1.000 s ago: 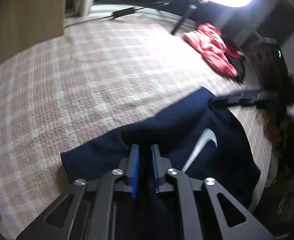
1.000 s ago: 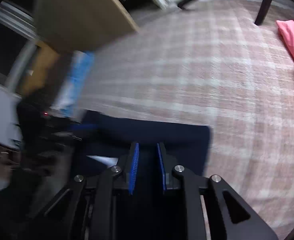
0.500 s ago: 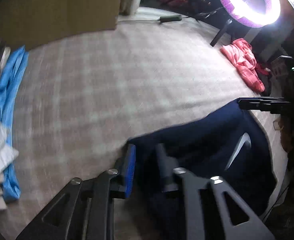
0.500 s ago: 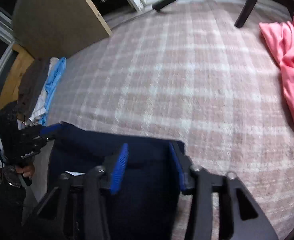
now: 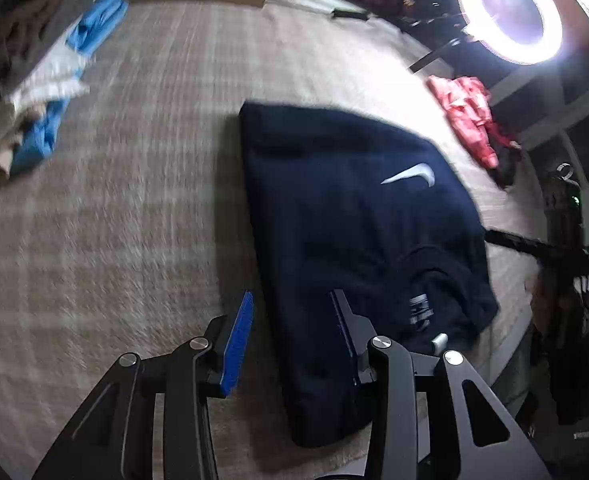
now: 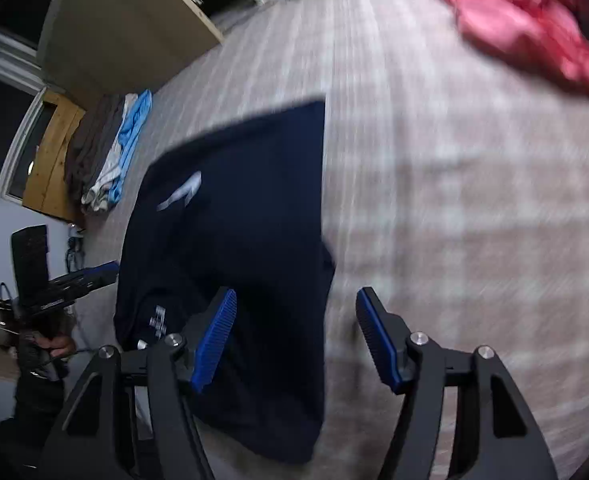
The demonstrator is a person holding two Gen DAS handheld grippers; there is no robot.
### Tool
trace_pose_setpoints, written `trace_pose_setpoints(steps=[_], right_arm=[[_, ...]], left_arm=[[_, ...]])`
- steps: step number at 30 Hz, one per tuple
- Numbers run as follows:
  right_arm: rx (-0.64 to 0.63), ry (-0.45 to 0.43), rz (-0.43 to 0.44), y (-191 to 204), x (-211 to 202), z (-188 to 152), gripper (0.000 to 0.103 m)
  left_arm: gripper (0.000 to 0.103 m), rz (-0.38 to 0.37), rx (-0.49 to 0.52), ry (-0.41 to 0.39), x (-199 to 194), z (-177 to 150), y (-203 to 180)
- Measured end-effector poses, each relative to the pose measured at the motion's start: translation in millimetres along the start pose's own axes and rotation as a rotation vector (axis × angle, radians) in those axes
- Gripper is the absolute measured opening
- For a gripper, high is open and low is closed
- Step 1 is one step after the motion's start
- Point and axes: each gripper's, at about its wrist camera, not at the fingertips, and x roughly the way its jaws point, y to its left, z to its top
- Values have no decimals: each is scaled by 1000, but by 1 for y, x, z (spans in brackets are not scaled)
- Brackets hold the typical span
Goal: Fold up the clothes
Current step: 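Reach both tools to the sides of the folded sweatshirt and grip them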
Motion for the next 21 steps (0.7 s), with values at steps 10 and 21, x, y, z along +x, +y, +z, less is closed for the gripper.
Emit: trace_pose_setpoints(steps=[10, 21], right_arm=[[-127, -61, -146, 29, 10, -16, 80], [-250, -22, -160, 43, 17, -19, 80]], left_arm=[[44, 116, 54, 7, 23, -1, -27], [44, 181, 140, 15, 37, -4, -48]])
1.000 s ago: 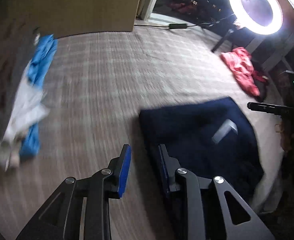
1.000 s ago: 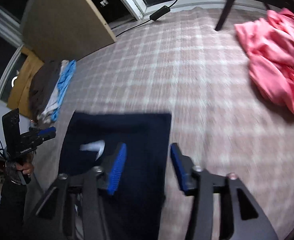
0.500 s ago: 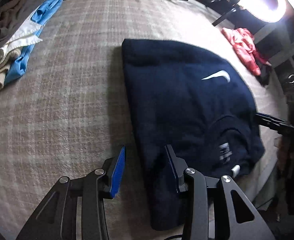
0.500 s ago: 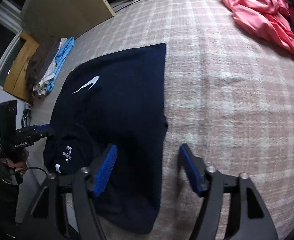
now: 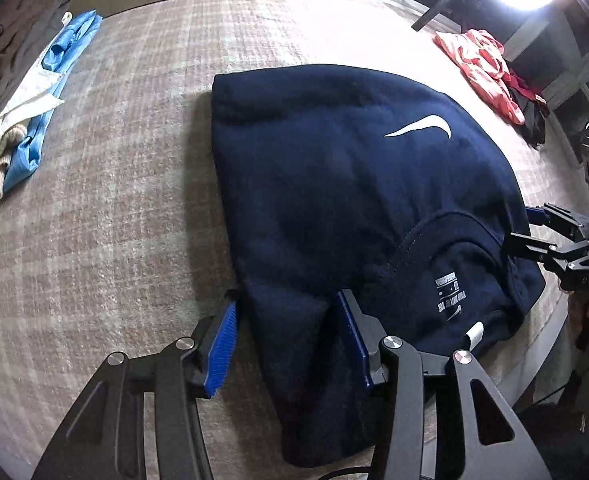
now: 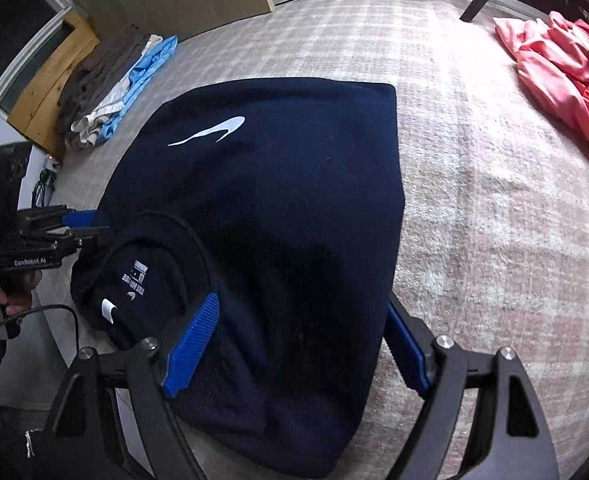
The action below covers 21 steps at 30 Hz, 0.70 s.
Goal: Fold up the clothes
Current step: 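Reach both tools to the sides of the folded sweatshirt and grip them, then lift the folded sweatshirt with both tools and carry it toward the clothes stack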
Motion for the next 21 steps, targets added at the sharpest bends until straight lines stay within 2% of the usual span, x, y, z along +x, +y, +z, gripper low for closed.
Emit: trace_pose_setpoints(steps=[2, 3, 4, 8, 10, 14, 17, 19, 20, 21], right_arm=[[-1, -9, 8, 0, -1, -1, 76], [-20, -8, 3, 3, -1, -3, 65], [-46, 0, -3, 7, 0, -4, 60], [-139, 14, -43, 19, 3, -7, 60], [-148, 16, -40, 18, 3, -8, 61], [-109, 14, -15, 11, 0, -9, 61], [-68, 27, 2, 8, 1, -7, 68], [-74, 32, -21, 14, 2, -7, 68], [-80, 28, -33, 15, 2, -8, 65], [-96, 23, -42, 17, 2, -10, 55]], left_arm=[[40, 14, 19, -11, -1, -5, 2], [36, 17, 24, -9, -1, -5, 1], [34, 18, 27, -5, 0, -4, 0], [29, 33, 61, 4, 4, -3, -10], [21, 22, 66, 7, 5, -2, -13], [19, 30, 64, 16, 8, -1, -18], [16, 46, 74, 20, 9, -1, -23], [13, 47, 76, 28, 10, 0, -26], [12, 48, 78, 30, 10, 0, -27], [12, 50, 84, 32, 11, 0, -28]])
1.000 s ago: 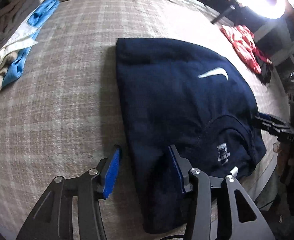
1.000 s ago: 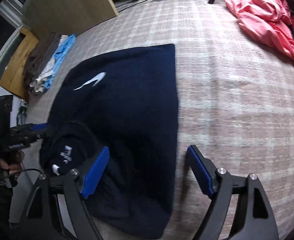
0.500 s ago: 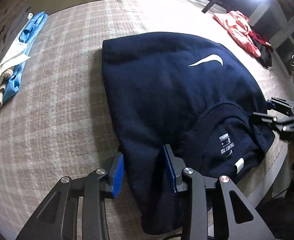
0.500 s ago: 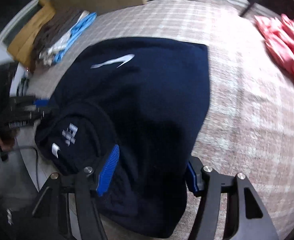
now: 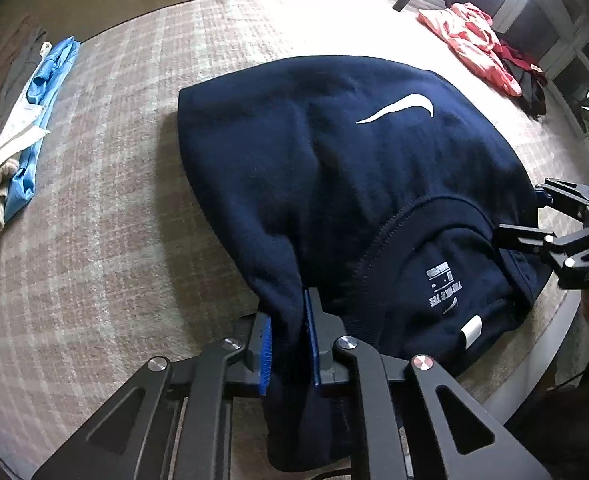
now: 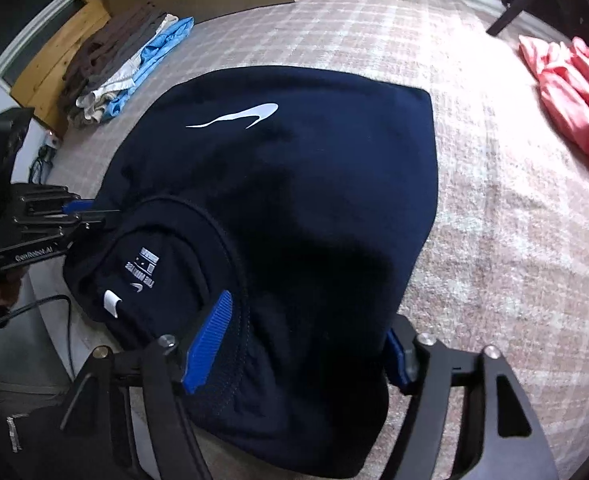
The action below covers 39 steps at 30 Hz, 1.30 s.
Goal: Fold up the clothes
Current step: 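Lift the folded sweatshirt with both tools and carry it toward the clothes stack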
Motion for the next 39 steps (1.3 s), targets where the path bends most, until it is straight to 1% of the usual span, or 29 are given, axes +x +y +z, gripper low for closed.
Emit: trace_pose_setpoints(steps=[1, 2, 3, 5, 6, 9, 12, 14, 15, 21, 24, 26, 31, 33, 37, 39], right_arm=[[-15, -4, -10, 1, -1, -1, 50], [-20, -1, 8, 0, -1, -2, 39], [-10, 4, 37, -2, -1, -2, 32], [3, 10, 57, -6, 0, -2, 29], [9, 11, 71, -7, 0, -2, 26], [58, 16, 128, -13, 1, -1, 20], [135, 19, 210, -26, -3, 1, 18], [186, 21, 266, -35, -5, 2, 18], [187, 11, 277, -34, -10, 3, 18], [168, -53, 306, -23, -37, 15, 17], [151, -78, 329, -16, -49, 24, 16], [124, -96, 339, -6, -59, 31, 16], [92, -163, 389, 20, -90, 57, 16], [77, -186, 404, 43, -92, 76, 16], [32, -244, 395, 74, -111, 110, 16], [8, -278, 385, 97, -119, 133, 16]], left_arm=[[11, 4, 9, 0, 0, 0, -1], [11, 5, 13, 1, 0, 0, -2], [11, 5, 15, 2, 1, 0, -3], [10, 0, 11, 3, 1, 1, -4], [10, -11, -2, 1, 2, 0, -2], [10, -52, -51, 1, 1, -1, 5], [9, -111, -101, -6, -1, -1, 12], [9, -168, -131, -23, -8, -1, 15], [9, -179, -134, -37, -13, -1, 15], [9, -199, -123, -109, -42, 2, 11], [9, -192, -116, -145, -68, 6, 10], [9, -195, -105, -174, -83, -2, 23], [8, -201, -89, -239, -114, 3, 50], [8, -199, -91, -269, -129, 7, 67], [8, -205, -102, -335, -167, 16, 110], [8, -183, -74, -374, -189, 26, 134]])
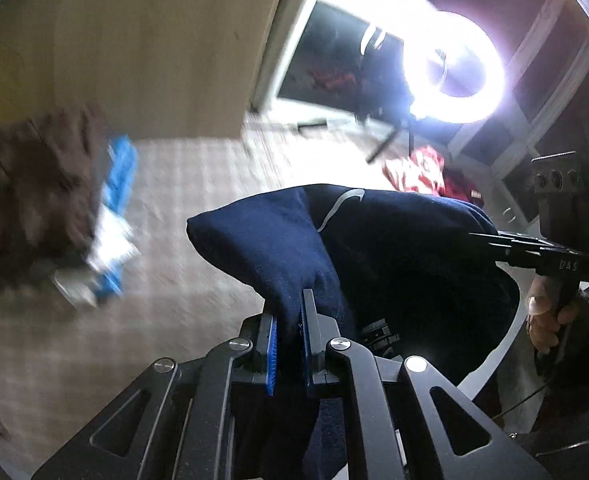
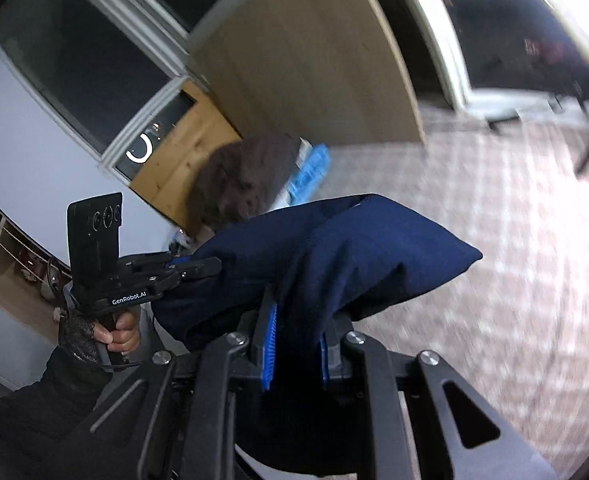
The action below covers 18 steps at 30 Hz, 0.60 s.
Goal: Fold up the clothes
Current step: 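Lift the folded sweatshirt with both tools and carry it toward the clothes stack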
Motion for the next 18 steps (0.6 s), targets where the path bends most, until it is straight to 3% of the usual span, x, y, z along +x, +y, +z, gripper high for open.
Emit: trace_pose_setpoints(steps=[5, 11, 14, 18], right_arm=[[-93, -95, -31, 77, 36, 72, 16], [-117, -160, -35, 140, 114, 148, 16], [-121, -184, -52, 160, 162, 177, 16], [-73, -114, -65, 157, 231, 174, 16]], left_arm=[[8, 44, 109, -106, -61, 56, 57], [8, 131, 171, -173, -119, 110, 162], [9, 136, 159, -181, -126, 122, 216], [9, 93, 100, -133, -105, 110, 289]])
